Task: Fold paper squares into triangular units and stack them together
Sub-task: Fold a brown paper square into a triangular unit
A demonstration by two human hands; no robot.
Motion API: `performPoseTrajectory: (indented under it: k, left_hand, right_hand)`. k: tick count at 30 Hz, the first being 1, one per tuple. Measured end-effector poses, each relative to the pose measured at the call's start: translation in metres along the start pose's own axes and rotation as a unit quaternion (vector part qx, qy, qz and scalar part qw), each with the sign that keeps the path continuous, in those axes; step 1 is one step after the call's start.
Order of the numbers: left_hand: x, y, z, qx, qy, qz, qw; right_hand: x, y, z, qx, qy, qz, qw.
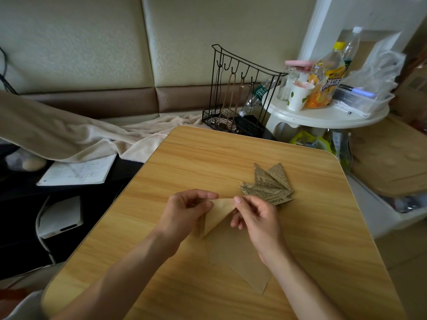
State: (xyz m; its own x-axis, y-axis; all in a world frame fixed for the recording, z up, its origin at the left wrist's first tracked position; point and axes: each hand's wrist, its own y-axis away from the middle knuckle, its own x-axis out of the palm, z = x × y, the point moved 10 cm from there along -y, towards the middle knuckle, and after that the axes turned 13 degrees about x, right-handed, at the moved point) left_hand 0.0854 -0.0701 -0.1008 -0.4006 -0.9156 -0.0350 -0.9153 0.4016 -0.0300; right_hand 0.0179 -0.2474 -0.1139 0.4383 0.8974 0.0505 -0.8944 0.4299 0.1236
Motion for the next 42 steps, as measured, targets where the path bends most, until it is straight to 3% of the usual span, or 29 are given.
performPoseTrajectory:
  k: [14,22,34,42]
  left_hand:
    - [0.0031,0.0028,-0.0009,-0.020,0.017,0.003,1.000]
    - [0.0023,0.0035,-0.0009,-0.011,0.022,0.006,1.000]
    - [0.0025,0.0021,0.0013,-0.024,0.019,-0.003,1.000]
    - [0.0020,0.0020,-0.0003,-0.014,0.028,0.002,1.000]
  right_hand:
    - [-0.0032,-0.0012,0.0008,-0.005,0.000,-0.016,1.000]
    - [0.0051,0.0023,0.0048,-0.001,0.012,0.024,1.000]
    - [-0.0034,0.0002,0.0029,-0.006,0.021,-0.020,1.000]
    - [0.0032,-0.0001,0.0007,-0.001,0.014,0.022,1.000]
